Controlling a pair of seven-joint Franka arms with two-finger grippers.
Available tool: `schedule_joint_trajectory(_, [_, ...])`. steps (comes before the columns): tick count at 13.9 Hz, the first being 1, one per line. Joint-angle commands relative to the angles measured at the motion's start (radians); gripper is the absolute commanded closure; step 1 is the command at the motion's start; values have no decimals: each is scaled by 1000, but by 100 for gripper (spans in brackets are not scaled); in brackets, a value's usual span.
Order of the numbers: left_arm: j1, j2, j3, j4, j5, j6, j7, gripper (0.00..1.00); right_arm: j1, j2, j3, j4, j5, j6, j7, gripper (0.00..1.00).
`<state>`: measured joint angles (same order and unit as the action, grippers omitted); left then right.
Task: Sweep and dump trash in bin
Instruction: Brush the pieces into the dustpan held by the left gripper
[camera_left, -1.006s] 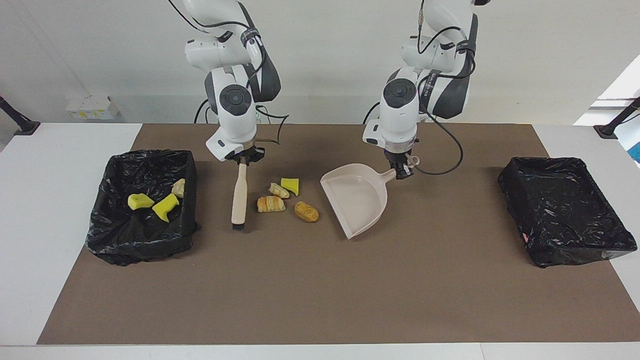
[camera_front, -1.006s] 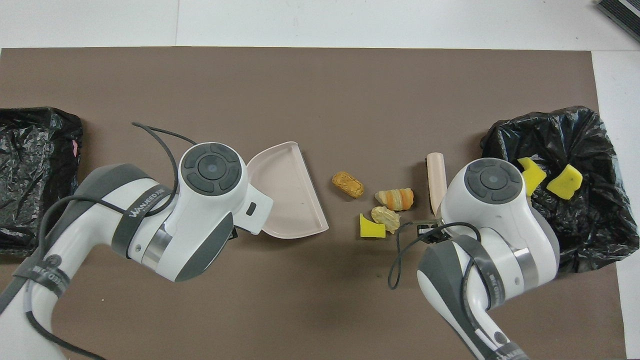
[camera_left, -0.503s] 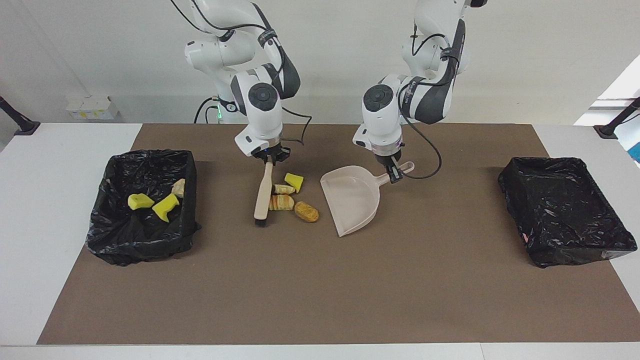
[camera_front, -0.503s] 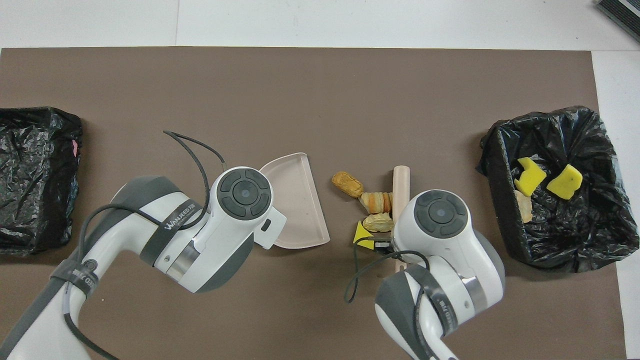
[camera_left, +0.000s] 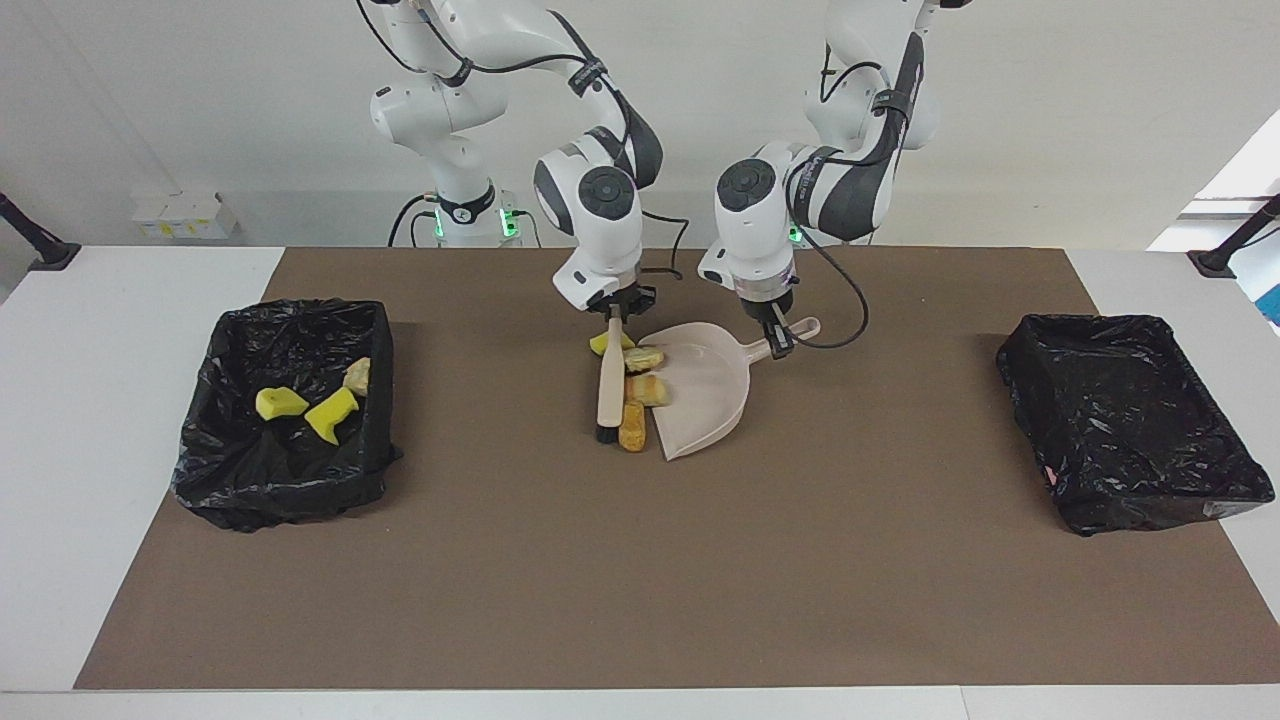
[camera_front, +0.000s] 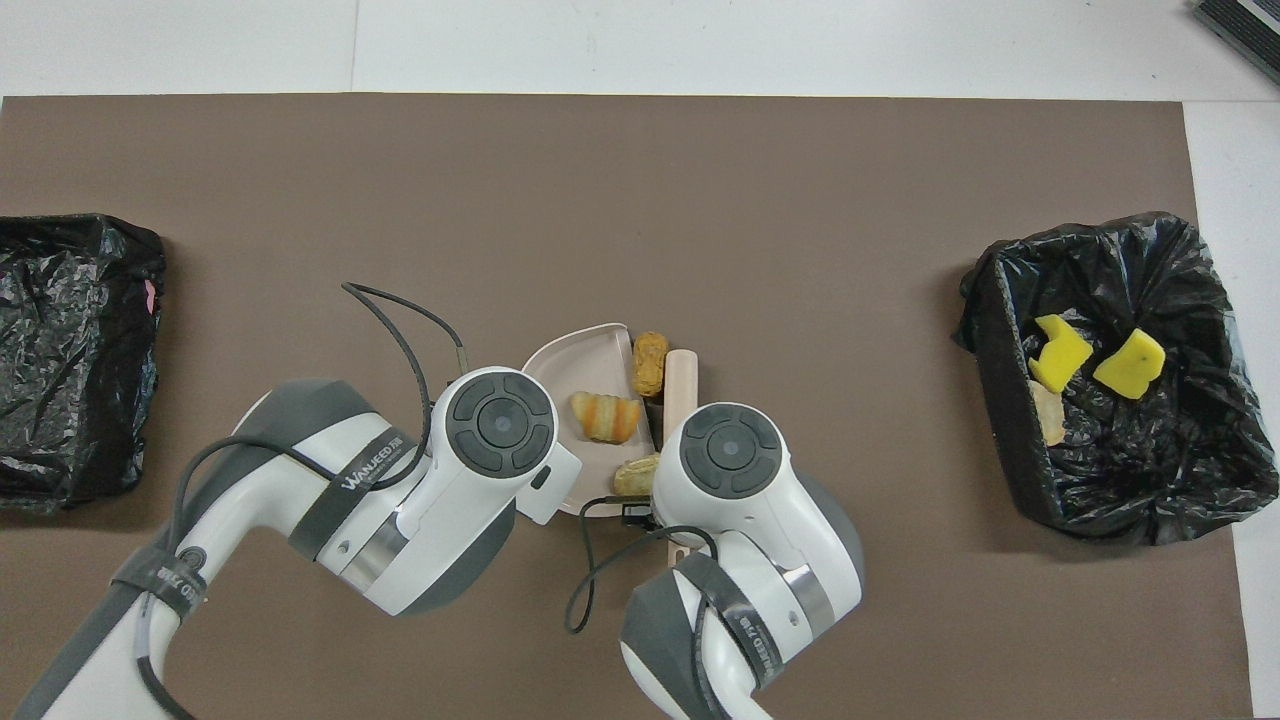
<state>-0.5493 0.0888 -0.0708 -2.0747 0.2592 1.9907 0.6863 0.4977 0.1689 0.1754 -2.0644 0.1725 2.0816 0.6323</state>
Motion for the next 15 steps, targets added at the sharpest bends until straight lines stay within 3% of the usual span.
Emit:
schedule_joint_trajectory(1, [-15,-31,11,-53,17,52,7,100,39,38,4,91,45,-24,1,100])
schedule_joint_trajectory(7, [-9,-31,9,-61,14,73,10,100,-60,-75,-8,102,27,-257,-36,100])
schedule_joint_trajectory(10, [-8,-29,13,-61,17,73,103,100,-97,-137,-7,75,28,-379,53,100])
schedule_joint_trajectory(12, [-11,-34,14,-62,18,51,122,100,-91,-179,-2,14,39,-393,215,100])
schedule_joint_trajectory(15, [-56,-90,11,-129,82,34,121,100,-58,-332,1,-216,123,-338,274,100])
